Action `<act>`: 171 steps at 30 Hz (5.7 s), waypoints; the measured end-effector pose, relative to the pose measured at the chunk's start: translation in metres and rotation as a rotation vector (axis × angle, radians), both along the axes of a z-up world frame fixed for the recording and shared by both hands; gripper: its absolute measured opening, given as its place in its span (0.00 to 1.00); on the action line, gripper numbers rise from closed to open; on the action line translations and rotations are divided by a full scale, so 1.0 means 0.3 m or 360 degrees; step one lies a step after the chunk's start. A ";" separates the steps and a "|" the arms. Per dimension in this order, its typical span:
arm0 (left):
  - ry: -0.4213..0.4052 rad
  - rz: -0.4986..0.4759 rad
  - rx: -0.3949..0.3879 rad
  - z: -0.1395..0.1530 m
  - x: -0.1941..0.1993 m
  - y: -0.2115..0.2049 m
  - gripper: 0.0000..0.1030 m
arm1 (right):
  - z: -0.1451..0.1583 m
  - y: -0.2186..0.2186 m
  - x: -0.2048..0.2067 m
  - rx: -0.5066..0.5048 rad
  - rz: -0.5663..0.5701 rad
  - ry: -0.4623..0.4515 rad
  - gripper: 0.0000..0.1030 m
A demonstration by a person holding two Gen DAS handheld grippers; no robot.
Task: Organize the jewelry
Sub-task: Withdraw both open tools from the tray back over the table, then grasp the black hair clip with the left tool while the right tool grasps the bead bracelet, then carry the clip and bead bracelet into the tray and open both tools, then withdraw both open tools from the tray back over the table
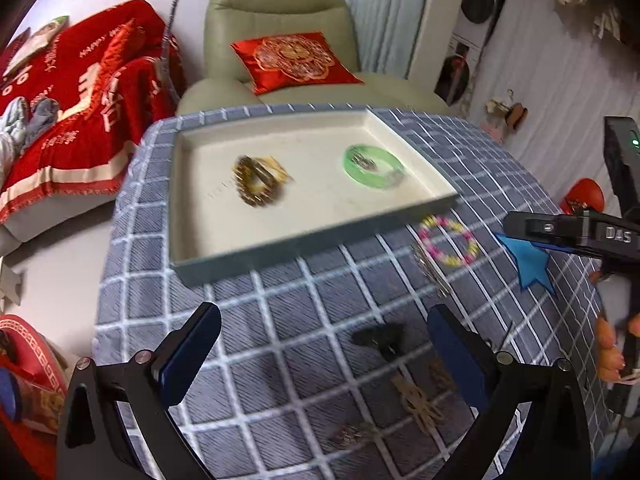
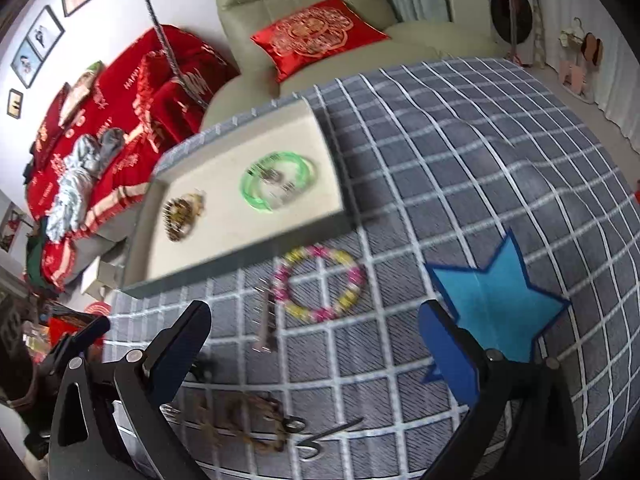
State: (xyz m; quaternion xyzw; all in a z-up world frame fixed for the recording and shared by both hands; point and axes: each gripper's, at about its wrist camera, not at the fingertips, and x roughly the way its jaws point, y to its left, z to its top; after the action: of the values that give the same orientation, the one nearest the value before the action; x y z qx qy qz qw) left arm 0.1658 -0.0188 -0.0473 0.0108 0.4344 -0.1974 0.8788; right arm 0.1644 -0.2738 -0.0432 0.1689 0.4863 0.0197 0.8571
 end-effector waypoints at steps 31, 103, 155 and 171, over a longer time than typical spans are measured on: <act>0.0077 0.0010 0.0198 -0.132 0.013 -0.125 0.78 | -0.157 0.054 0.106 -0.0485 0.0046 0.0143 0.76; 0.0030 0.0143 0.0160 -0.095 0.442 -0.012 0.42 | -0.155 0.223 0.455 0.0050 0.0126 0.0141 0.10; -0.0222 0.0137 0.0167 0.052 0.040 0.099 1.00 | 0.053 0.132 0.001 0.0046 0.0090 -0.0044 0.83; -0.0082 -0.0068 0.0216 -0.083 -0.209 0.085 1.00 | -0.078 0.181 -0.211 -0.0080 0.0143 0.0105 0.83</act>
State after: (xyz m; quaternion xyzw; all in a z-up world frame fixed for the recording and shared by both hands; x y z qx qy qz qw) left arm 0.1033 0.0069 -0.0722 0.0847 0.4238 -0.1859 0.8824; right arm 0.1013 -0.2196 -0.0664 0.1259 0.5217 0.0403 0.8428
